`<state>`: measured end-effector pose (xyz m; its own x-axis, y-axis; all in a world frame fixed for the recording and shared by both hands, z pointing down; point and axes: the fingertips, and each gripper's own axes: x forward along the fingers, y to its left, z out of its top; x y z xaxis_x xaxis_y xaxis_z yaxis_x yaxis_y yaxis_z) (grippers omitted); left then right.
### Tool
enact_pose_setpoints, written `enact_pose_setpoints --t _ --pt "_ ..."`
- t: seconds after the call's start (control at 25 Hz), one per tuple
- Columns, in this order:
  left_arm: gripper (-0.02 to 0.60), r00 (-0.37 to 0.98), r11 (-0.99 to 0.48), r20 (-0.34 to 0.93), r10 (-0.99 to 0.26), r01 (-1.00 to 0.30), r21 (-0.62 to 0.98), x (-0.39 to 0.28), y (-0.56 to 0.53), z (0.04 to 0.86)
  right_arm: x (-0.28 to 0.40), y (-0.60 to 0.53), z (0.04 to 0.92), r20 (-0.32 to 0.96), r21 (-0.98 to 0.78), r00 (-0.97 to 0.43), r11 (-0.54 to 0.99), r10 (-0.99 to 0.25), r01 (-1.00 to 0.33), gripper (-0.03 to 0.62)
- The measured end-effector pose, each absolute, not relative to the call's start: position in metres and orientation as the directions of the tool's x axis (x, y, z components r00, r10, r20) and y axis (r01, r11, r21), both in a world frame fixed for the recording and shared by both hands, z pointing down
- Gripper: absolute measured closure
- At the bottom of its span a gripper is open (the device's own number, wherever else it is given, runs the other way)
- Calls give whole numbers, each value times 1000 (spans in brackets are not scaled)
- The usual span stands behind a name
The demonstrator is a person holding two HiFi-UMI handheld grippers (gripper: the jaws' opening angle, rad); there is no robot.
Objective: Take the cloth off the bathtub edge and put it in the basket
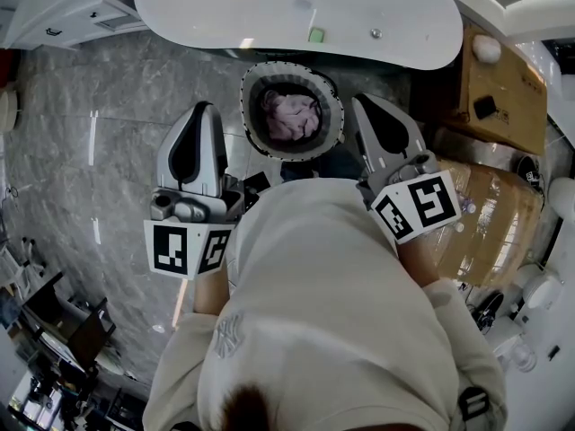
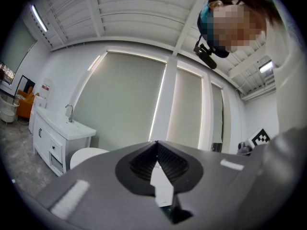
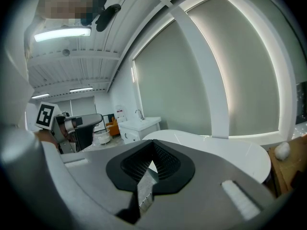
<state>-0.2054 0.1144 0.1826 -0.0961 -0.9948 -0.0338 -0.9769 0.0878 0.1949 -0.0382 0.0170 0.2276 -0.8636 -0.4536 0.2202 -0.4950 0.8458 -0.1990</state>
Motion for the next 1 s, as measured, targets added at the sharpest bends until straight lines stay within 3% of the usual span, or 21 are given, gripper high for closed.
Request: enact_pose_setpoints --t 1.0 --pt "533 -78 73 -16 -997 -977 202 -211 109 188 -36 11 231 232 -195 -850 834 -473 -517 595"
